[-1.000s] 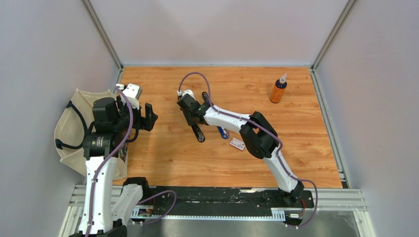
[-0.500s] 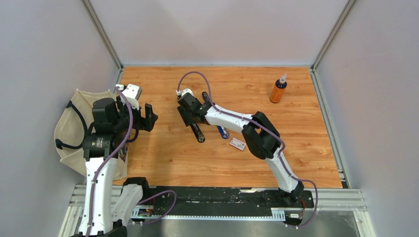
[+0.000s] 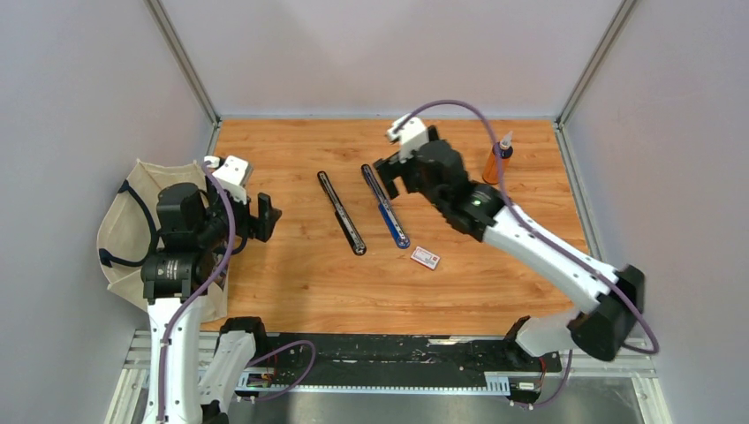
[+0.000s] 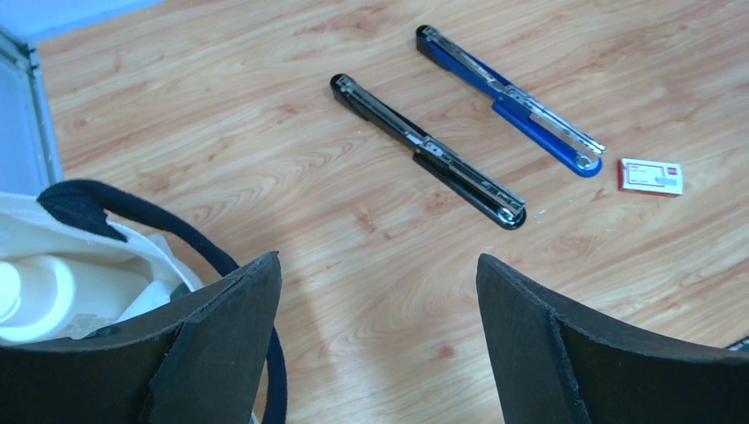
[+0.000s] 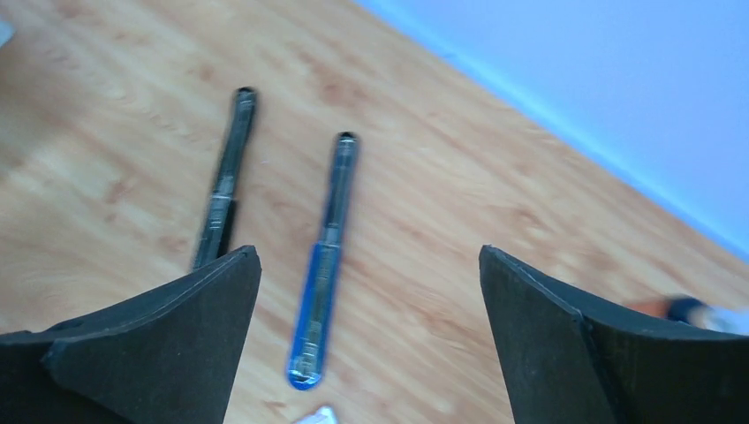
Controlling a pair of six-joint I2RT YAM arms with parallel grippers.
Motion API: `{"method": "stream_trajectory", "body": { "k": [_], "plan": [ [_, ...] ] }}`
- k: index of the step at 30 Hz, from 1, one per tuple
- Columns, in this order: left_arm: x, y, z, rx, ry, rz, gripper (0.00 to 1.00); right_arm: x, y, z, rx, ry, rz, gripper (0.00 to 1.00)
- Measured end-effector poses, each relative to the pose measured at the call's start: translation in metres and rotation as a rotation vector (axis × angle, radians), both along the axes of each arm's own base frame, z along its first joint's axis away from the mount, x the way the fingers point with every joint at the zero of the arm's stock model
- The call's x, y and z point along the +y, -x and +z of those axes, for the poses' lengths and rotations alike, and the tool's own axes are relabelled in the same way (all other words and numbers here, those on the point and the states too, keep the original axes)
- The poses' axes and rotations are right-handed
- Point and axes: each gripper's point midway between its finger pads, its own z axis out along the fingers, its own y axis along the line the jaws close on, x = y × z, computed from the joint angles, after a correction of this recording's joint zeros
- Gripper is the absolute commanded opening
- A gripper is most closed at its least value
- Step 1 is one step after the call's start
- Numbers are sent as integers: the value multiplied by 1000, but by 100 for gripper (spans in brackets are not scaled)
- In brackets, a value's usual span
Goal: Load the staples into the stapler
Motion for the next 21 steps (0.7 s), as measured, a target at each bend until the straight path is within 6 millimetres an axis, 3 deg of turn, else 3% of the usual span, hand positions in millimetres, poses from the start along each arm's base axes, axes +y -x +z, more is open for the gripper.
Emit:
{"method": "stream_trajectory", "body": {
  "k": [3,6,10,13,16,21],
  "plan": [
    [-7,2,10,-19,5,-46,89,-57,4,32,-88,-23,-57,100],
    [-18,2,20,-29,35,-107,89,-99,23,24,-132,35,-46,100],
    [-35,-11,27,-1,120,-181,89,-114,64,-31,-96,141,102,100],
    [-46,-30,23,43,166,-223,89,-118,84,-77,-14,217,212,100],
    [-62,-48,10,105,203,-264,88,-118,98,-120,86,286,309,100],
    [-86,-62,-9,184,225,-324,76,-111,103,-166,241,375,393,99]
  ]
}}
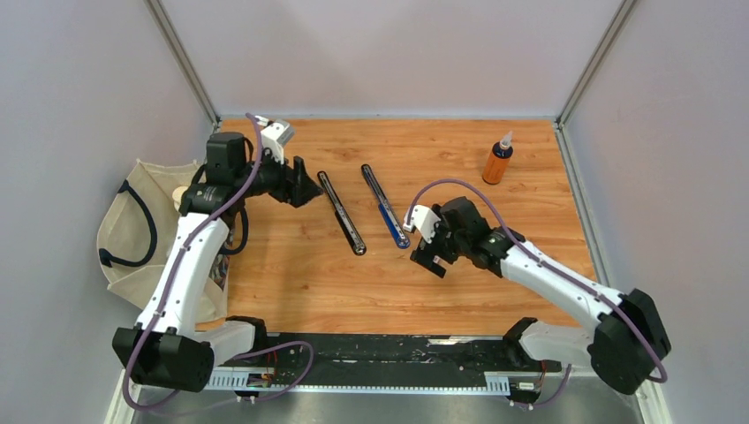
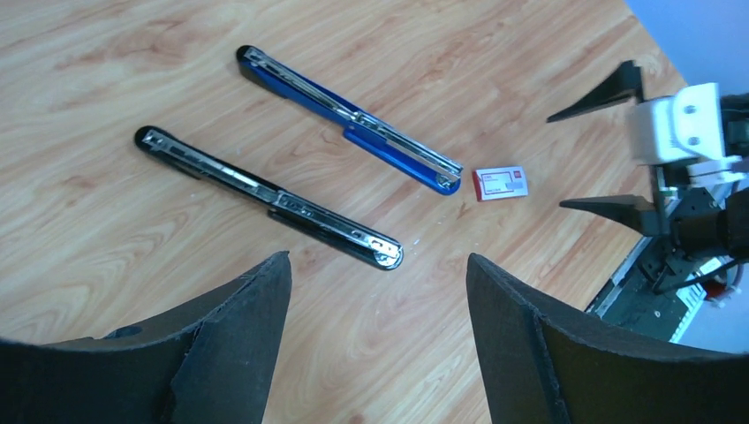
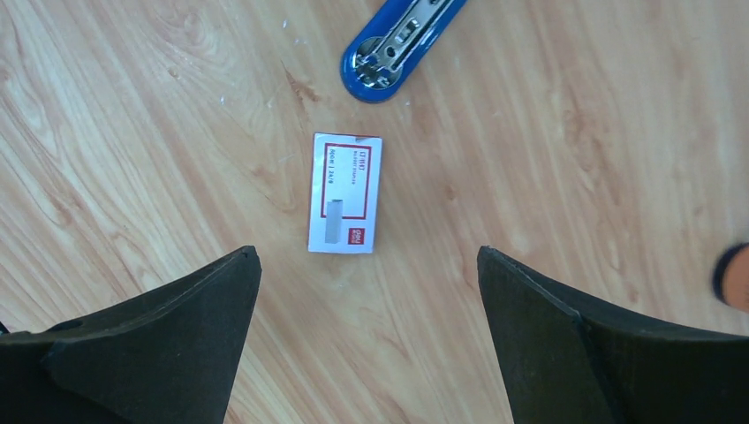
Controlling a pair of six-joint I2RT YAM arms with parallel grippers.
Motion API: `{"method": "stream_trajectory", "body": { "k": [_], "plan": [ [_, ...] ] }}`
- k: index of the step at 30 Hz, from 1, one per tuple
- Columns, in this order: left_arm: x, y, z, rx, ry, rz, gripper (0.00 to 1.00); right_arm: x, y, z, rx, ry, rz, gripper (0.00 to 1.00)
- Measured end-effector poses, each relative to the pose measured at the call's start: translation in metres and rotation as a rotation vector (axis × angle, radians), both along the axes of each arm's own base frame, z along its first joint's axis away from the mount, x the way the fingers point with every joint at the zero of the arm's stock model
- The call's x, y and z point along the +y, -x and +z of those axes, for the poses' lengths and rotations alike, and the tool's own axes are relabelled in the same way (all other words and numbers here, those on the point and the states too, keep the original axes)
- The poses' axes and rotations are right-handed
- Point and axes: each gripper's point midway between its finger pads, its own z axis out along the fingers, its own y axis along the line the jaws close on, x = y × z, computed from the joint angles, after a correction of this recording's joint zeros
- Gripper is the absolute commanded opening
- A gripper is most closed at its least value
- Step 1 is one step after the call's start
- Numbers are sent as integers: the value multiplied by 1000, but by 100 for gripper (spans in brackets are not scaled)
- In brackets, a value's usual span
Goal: Load the staples into the stapler
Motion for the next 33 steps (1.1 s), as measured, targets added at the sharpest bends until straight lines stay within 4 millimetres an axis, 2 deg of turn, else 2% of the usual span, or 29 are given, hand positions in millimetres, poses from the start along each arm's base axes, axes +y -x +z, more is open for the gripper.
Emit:
{"method": "stream_trajectory", "body": {
  "k": [3,8,12,16,22,28,33],
  "plan": [
    [-13,-3,-8,17,-9,-31,70,3,-2,-18,87,26,14,93],
    [-25,-7,-7,-30,-10,-49,69,7,-20,-31,172,27,-11,86],
    [-27,-8,-17,-37,-2,-51,69,8,-27,-49,238,47,-21,82],
    [-28,-9,-23,-35,0,-50,70,7,-23,-65,304,72,-19,81],
    [-25,-5,-20,-62,0,-36,70,7,-14,-70,347,81,-3,70],
    [-25,-1,-10,-97,11,-31,71,4,-4,-83,422,113,8,70],
    [-24,-2,-13,-92,11,-26,71,2,-3,-86,427,133,2,70]
  ]
}}
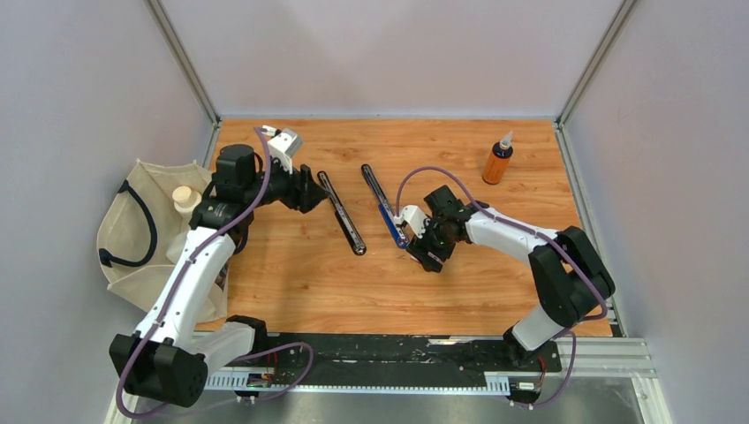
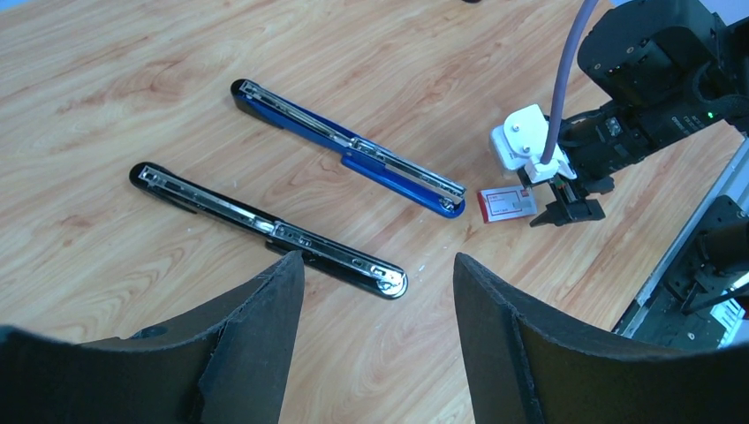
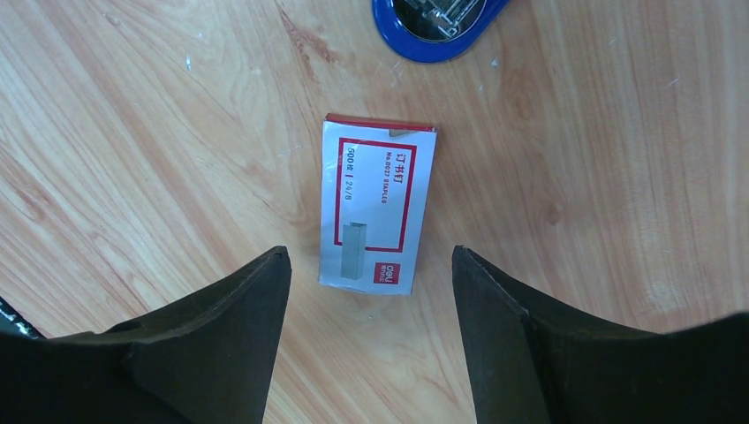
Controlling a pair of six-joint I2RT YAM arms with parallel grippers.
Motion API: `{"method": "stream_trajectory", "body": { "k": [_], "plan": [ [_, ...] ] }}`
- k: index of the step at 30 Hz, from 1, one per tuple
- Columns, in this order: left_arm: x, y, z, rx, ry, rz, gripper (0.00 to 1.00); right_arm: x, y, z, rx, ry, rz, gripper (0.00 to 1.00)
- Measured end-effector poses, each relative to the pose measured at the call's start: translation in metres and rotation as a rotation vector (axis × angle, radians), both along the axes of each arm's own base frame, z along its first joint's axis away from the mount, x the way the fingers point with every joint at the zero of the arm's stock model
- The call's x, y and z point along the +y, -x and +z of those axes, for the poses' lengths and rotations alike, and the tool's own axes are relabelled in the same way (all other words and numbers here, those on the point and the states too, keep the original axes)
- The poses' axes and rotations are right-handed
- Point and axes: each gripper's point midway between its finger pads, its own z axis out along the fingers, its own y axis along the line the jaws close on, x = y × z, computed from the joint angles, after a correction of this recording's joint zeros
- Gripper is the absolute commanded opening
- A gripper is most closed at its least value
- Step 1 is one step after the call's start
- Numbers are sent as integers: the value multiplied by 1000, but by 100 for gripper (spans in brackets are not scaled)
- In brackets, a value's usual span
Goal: Load the staples into the stapler
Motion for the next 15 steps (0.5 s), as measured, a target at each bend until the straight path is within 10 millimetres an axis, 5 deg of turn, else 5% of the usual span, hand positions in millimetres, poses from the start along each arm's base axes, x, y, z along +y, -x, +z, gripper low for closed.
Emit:
{"method": "stream_trajectory", "body": {
  "k": [15],
  "plan": [
    [-1,-2,-11,31,0,3,72,1,4,-9,-8,55,24,60]
  ]
}}
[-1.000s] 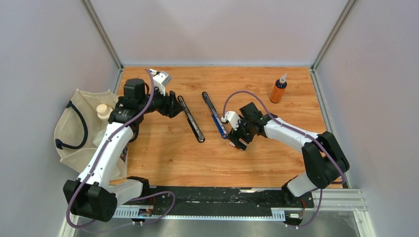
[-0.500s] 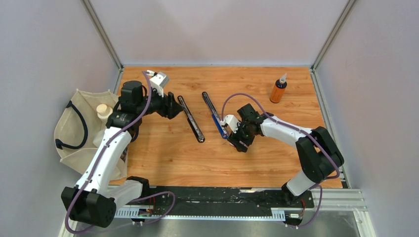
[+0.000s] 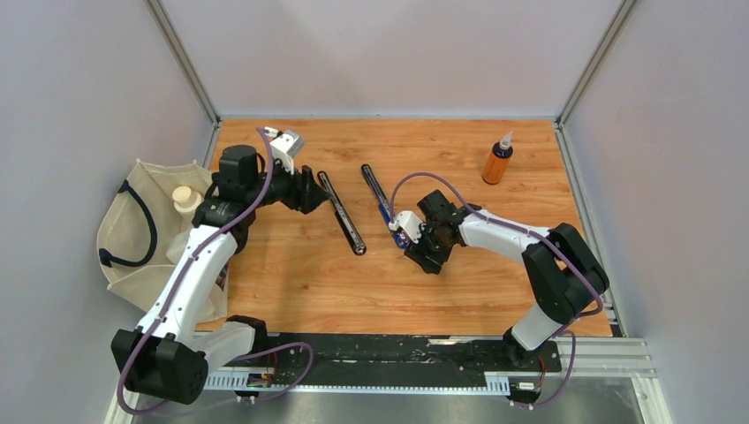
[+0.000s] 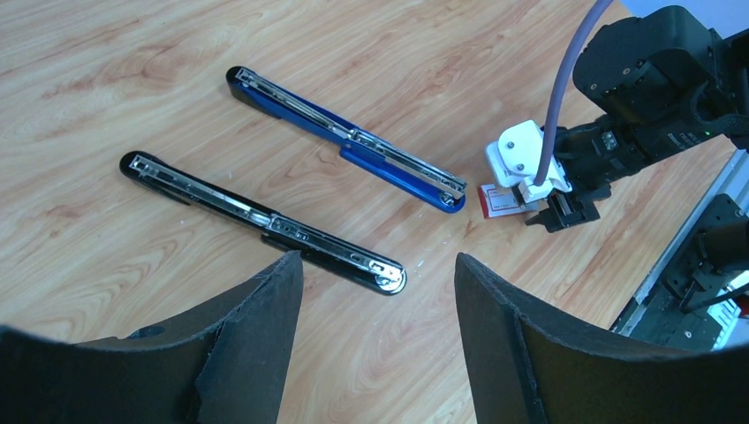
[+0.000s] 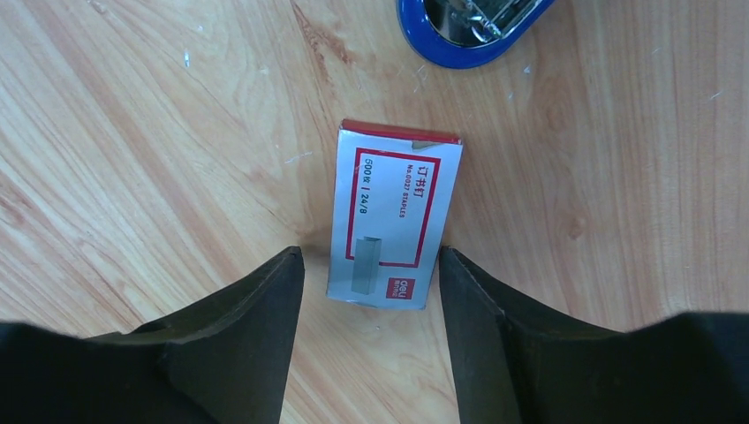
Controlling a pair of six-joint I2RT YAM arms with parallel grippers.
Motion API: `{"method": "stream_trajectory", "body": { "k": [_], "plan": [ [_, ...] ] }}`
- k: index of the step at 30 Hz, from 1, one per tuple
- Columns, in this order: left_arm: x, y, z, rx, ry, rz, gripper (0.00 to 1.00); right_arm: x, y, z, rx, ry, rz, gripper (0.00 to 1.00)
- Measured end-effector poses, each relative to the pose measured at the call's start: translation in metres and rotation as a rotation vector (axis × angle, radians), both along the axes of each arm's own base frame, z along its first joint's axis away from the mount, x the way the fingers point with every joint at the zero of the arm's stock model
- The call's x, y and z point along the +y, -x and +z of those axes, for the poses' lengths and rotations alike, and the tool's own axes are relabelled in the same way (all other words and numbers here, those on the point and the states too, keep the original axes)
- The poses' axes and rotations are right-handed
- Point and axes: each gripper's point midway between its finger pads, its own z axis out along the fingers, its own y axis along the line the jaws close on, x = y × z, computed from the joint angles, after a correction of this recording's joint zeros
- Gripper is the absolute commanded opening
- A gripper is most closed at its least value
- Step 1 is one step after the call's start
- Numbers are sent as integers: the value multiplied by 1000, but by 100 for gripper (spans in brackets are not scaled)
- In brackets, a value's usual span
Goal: Load the staples into the stapler
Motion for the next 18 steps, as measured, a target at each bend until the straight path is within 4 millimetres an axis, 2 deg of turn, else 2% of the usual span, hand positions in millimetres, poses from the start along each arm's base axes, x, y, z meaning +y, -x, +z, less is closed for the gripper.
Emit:
{"method": "stream_trajectory", "body": {
  "k": [6,18],
  "plan": [
    [0,-1,-4,15,2,2,72,-2,-2,-2,-5,14,-2,52],
    [-3,-5,-18,58,14,4,72,-2,-3,-3,-13,18,2,48]
  ]
}}
